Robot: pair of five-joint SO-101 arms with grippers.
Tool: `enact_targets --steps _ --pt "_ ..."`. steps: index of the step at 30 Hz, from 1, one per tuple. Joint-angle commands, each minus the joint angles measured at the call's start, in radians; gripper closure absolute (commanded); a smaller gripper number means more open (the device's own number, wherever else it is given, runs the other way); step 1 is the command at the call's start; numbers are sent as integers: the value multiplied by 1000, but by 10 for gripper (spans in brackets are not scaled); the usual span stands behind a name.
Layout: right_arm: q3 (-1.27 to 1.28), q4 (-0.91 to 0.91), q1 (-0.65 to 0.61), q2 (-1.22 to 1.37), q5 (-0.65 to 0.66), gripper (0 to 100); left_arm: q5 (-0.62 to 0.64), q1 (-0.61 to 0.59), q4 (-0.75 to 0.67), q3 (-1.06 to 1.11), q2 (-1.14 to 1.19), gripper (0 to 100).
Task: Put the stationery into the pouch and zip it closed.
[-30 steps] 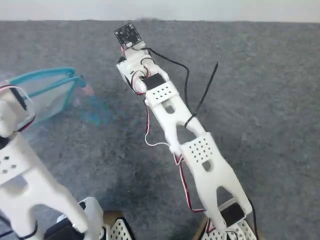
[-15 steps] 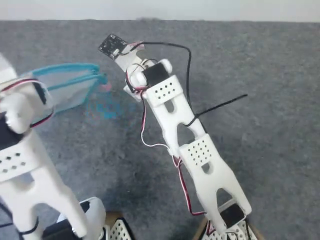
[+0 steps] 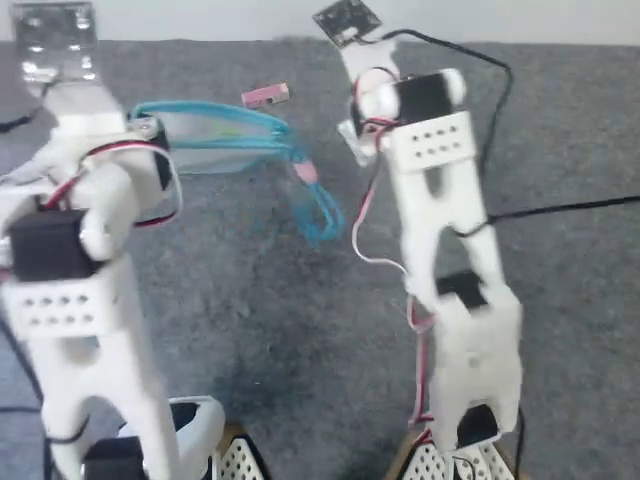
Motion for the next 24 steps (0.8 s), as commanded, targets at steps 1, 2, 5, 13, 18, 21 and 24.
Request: enact_targets --steps 1,2,5,13,18,21,24 --pt "267 39 94 -406 83 753 31 83 -71 -21 74 988" --pt "330 39 120 -470 106 753 31 109 -94 -22 98 988" --pt "516 38 170 -634 169 753 34 210 -176 -33 155 988" --pt "1097 -124 302 -1027 144 753 17 434 -193 -237 321 988" --pt "1551 -340 401 -1297 143 753 -6 497 -147 -288 324 988" --pt "1772 -432 490 -1415 141 753 -23 502 -178 -367 311 988" --pt "1901 -437 533 -1491 149 753 -34 503 -170 -377 344 988"
